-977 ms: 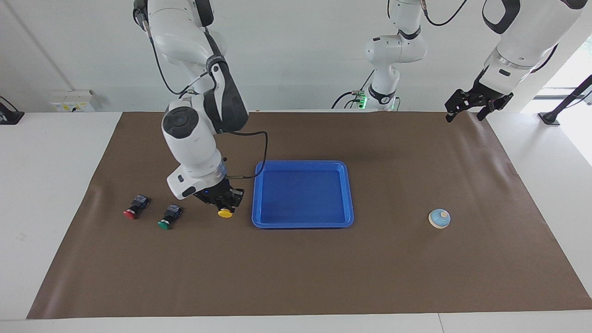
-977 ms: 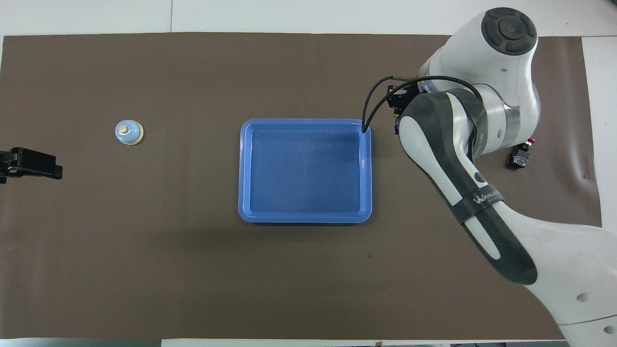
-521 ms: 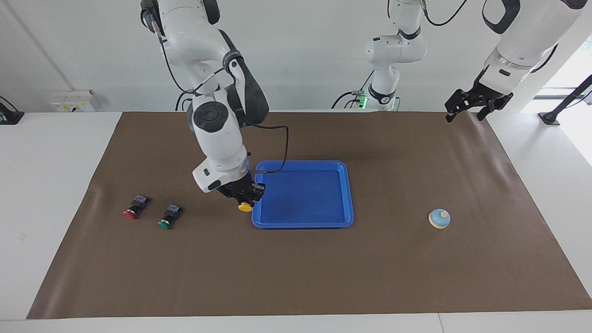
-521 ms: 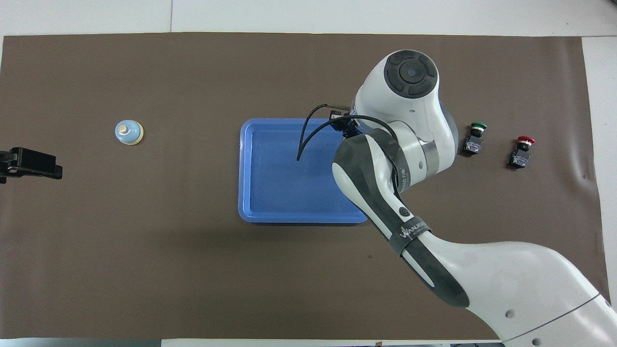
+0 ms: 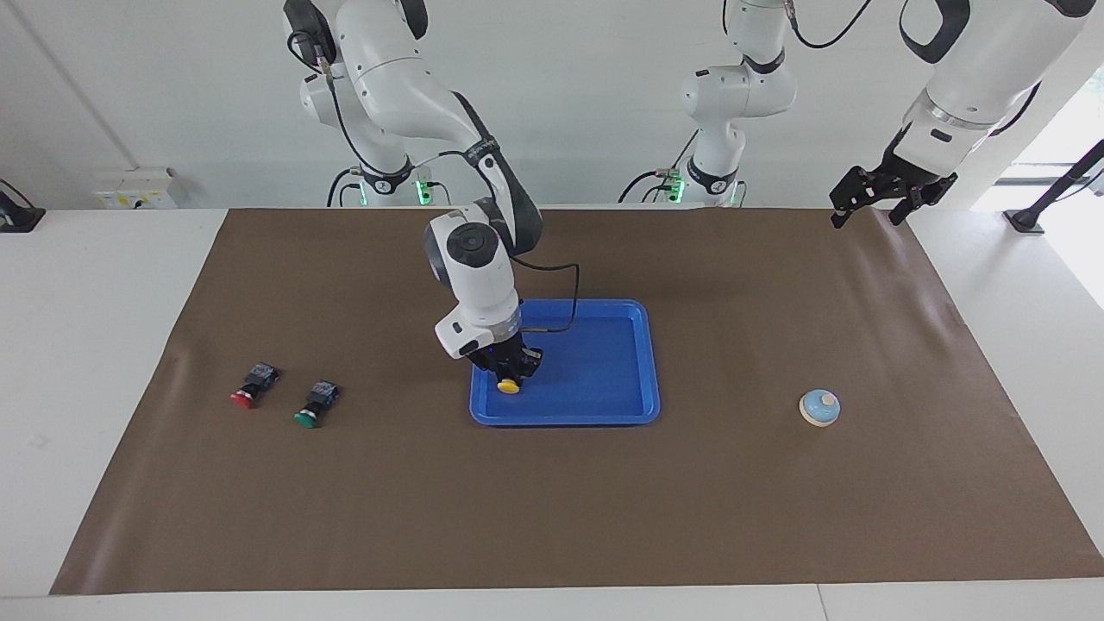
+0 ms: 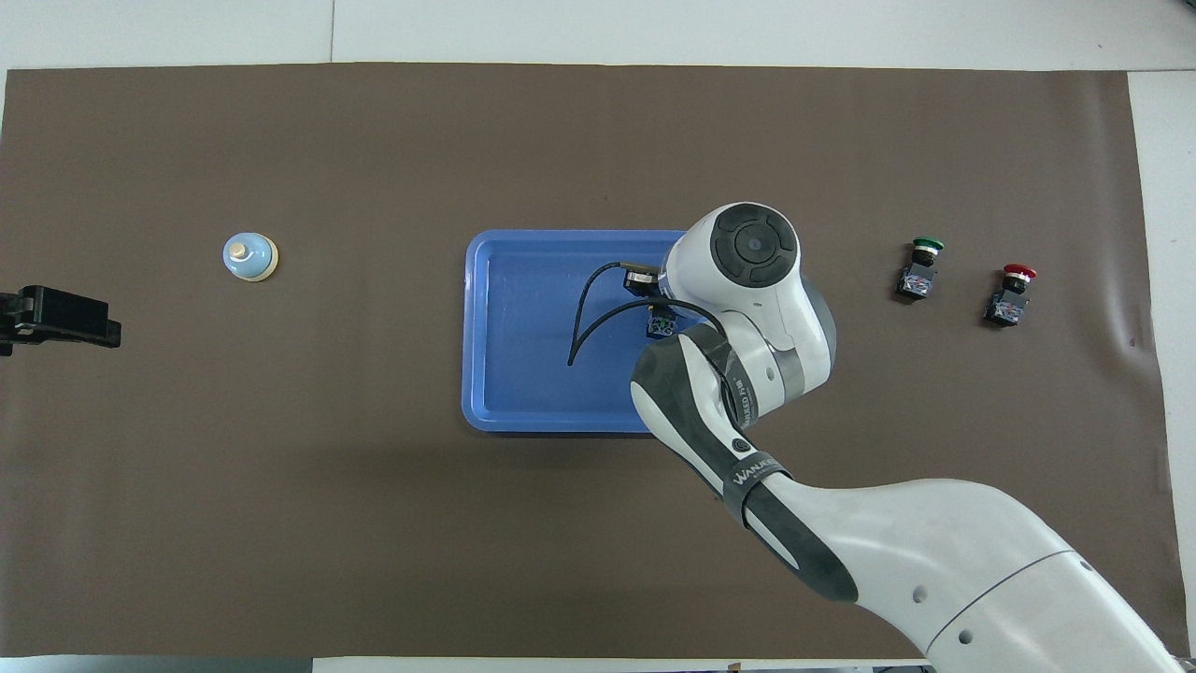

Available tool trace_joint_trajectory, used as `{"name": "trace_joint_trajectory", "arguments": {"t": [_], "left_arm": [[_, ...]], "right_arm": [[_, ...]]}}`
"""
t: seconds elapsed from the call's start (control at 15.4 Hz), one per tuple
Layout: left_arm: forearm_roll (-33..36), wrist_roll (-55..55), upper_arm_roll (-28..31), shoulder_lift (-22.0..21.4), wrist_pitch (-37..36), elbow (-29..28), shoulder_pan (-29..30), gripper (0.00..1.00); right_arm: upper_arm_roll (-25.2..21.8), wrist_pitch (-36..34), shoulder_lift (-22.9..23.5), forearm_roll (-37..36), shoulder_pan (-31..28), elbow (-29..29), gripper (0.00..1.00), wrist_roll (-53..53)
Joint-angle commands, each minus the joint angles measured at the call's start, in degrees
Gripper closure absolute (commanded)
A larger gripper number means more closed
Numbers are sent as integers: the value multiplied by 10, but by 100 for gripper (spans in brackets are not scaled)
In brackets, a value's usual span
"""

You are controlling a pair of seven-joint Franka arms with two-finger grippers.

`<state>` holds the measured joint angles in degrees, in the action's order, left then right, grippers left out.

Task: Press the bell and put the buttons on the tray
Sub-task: 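Carry the yellow button into the blue tray and release it, then lift the right gripper away from the tray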

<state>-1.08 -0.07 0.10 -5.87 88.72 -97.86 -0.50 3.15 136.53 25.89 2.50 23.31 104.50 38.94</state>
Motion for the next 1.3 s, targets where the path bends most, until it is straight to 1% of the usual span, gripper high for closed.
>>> {"name": "trace_joint_trajectory", "arguments": {"t": [0.0, 0.07, 0.13, 0.26, 0.33, 0.52, 0.65, 0.78, 0.91, 1.11, 1.24], "left_arm": [[-5, 0, 3, -4, -10, 3, -1, 0], [-5, 0, 3, -4, -10, 3, -1, 0], [-5, 0, 3, -4, -10, 3, -1, 0], [-5, 0, 3, -4, -10, 3, -1, 0], [-5, 0, 3, -4, -10, 3, 0, 0], [-5, 0, 3, -4, -10, 3, -1, 0], [-5, 0, 3, -4, -10, 3, -1, 0], [-5, 0, 3, -4, -10, 3, -1, 0], [-5, 0, 3, -4, -10, 3, -1, 0], [-5, 0, 3, -4, -10, 3, -1, 0], [-5, 0, 3, -4, -10, 3, -1, 0]], "right_arm": [[-1, 8, -23, 6, 2, 25, 100, 17], [-1, 7, -23, 6, 2, 25, 78, 23], [-1, 2, -23, 5, 4, 21, 1, 30], [-2, -16, -29, 6, 7, 11, 0, 44], [-2, -41, -39, 6, 2, 2, 0, 45], [-12, -163, -63, 5, -13, -63, 0, 42], [-15, -216, -85, -4, -46, -86, 0, 34], [-16, -239, -107, -6, -88, -85, 0, -10], [-16, -248, -112, -17, -137, -85, 0, -61], [-16, -240, -115, -29, -191, -69, 0, -115], [-16, -217, -123, -30, -224, -38, 0, -158]]}}
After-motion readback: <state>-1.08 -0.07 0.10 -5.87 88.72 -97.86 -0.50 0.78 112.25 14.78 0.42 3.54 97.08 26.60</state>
